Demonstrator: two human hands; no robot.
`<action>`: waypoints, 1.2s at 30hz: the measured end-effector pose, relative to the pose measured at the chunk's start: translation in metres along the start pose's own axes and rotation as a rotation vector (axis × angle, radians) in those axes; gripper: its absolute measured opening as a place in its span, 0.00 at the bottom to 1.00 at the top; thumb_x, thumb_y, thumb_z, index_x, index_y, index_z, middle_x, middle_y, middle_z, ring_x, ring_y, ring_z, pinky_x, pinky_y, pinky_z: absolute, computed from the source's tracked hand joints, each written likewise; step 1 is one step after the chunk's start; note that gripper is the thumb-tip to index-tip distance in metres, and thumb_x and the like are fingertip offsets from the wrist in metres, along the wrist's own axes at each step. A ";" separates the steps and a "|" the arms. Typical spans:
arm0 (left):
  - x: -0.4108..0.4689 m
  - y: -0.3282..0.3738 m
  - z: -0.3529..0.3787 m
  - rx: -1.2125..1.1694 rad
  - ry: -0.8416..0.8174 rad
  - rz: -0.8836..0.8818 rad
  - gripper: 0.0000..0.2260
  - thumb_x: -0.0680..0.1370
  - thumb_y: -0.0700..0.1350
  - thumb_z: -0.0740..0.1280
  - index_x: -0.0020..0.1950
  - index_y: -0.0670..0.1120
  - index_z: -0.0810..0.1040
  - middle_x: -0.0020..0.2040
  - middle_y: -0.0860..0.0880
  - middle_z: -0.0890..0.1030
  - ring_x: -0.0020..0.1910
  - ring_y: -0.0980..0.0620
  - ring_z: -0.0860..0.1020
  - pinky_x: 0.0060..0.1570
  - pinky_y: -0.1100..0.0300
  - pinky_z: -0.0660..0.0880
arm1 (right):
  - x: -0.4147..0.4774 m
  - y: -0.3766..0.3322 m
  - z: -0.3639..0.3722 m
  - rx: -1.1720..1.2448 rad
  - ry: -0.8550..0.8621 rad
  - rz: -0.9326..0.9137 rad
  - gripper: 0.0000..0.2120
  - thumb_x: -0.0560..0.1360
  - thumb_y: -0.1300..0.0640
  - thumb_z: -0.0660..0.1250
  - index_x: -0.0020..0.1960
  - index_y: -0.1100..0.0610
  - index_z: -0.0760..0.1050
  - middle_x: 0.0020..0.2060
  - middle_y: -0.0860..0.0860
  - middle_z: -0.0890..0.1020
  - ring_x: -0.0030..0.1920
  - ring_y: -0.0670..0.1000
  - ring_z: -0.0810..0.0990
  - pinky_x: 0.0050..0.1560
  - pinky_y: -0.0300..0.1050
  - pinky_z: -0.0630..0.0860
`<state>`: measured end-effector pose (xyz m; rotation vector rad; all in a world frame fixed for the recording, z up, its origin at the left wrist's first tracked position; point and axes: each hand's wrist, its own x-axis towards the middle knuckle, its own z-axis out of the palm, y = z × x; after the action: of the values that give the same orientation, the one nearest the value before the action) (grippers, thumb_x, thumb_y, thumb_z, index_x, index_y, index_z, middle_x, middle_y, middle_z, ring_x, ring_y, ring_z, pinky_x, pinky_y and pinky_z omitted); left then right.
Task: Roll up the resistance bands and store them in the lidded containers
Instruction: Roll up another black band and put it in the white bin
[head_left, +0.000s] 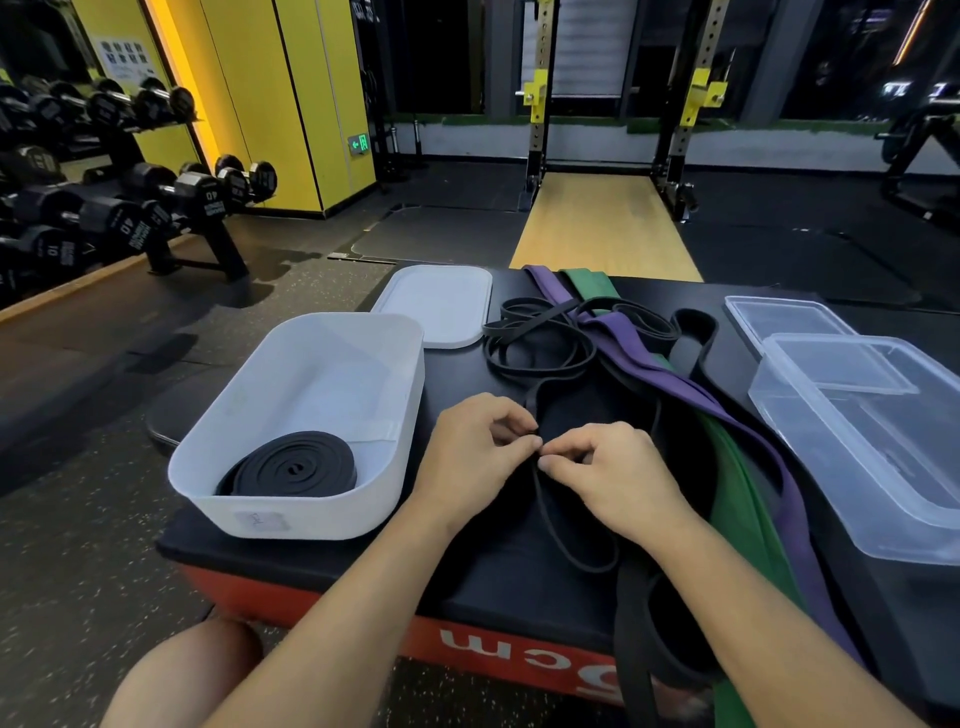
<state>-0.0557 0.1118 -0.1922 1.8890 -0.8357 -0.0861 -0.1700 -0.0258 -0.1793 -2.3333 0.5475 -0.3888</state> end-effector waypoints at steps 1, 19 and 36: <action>0.000 0.000 0.000 -0.007 0.010 -0.010 0.06 0.73 0.41 0.78 0.44 0.50 0.84 0.44 0.56 0.83 0.42 0.61 0.83 0.48 0.61 0.81 | 0.000 0.000 0.000 -0.002 -0.008 -0.009 0.03 0.75 0.49 0.74 0.46 0.41 0.86 0.31 0.32 0.80 0.35 0.40 0.75 0.46 0.43 0.76; 0.003 -0.002 -0.006 -0.102 -0.047 -0.058 0.08 0.80 0.36 0.69 0.48 0.49 0.82 0.47 0.54 0.83 0.43 0.57 0.85 0.51 0.56 0.83 | -0.002 0.000 0.009 -0.159 -0.090 -0.218 0.08 0.74 0.43 0.72 0.52 0.42 0.79 0.50 0.39 0.74 0.52 0.40 0.70 0.57 0.47 0.74; -0.001 -0.002 -0.003 0.239 -0.099 0.154 0.17 0.78 0.39 0.70 0.64 0.53 0.83 0.59 0.58 0.81 0.61 0.61 0.77 0.65 0.65 0.71 | 0.008 0.016 0.001 -0.357 0.270 0.048 0.08 0.78 0.46 0.72 0.48 0.50 0.80 0.47 0.47 0.70 0.48 0.53 0.75 0.52 0.48 0.72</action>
<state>-0.0541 0.1149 -0.1927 2.0479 -1.0967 0.0168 -0.1672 -0.0403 -0.1901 -2.6186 0.8603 -0.6326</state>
